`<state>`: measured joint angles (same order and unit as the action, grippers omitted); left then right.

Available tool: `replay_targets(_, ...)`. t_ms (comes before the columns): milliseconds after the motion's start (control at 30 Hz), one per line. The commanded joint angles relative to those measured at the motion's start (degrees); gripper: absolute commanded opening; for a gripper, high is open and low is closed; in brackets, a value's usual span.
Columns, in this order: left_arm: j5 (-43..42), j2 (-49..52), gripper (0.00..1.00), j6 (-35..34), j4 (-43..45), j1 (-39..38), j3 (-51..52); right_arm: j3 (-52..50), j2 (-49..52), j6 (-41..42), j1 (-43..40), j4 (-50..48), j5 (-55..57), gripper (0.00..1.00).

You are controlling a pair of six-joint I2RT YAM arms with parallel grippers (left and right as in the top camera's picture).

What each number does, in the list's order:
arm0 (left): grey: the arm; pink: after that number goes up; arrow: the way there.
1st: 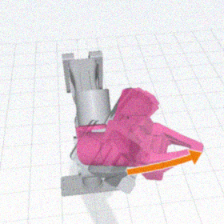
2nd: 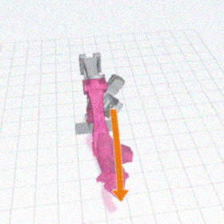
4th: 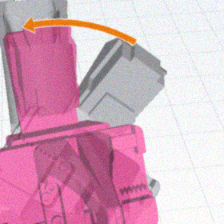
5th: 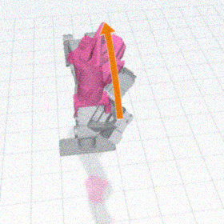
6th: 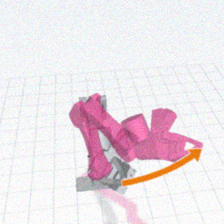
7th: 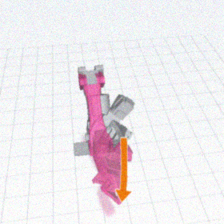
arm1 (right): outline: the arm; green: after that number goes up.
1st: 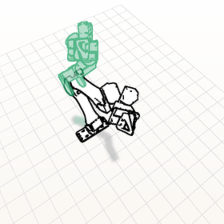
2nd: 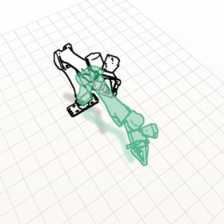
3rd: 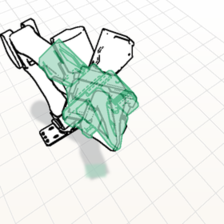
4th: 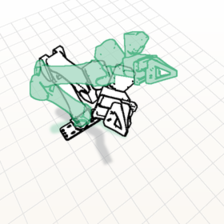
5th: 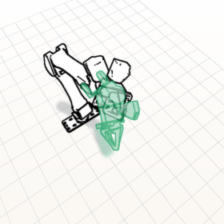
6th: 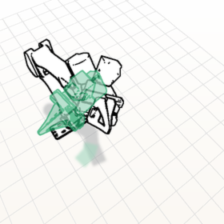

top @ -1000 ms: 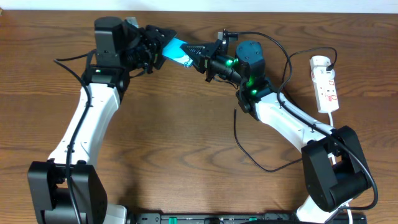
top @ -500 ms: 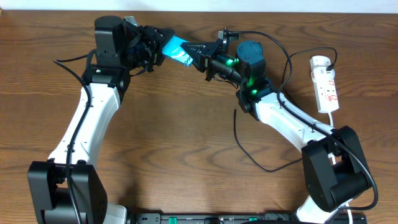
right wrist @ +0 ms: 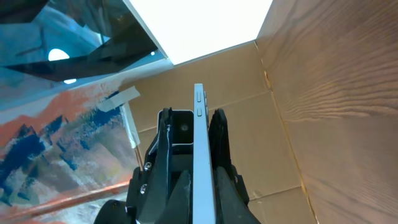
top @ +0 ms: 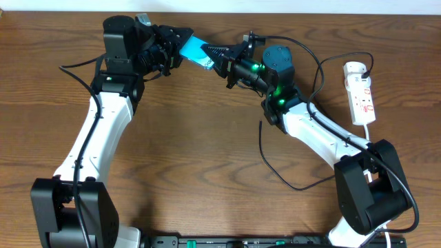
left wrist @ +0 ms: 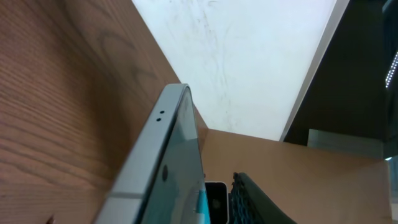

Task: Plug charger to phone and switch on socket
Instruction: 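Close the left gripper on the phone's top edge, then open the right gripper and withdraw it from the phone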

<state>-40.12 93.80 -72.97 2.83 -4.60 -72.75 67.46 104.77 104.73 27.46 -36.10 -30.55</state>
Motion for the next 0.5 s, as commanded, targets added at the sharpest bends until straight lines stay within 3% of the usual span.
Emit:
replay_targets(0, -0.76, -0.24, 0.33, -0.24, 0.61, 0.28, -0.11, 1.07, -0.61, 2.01, -0.46, 0.07, 4.46, 0.01)
replay_targets(467, -1.18, -0.24, 0.19, -0.90, 1.40, 0.28, -0.11, 1.07, -0.61, 3.43, 0.09, -0.33, 5.60, 0.01)
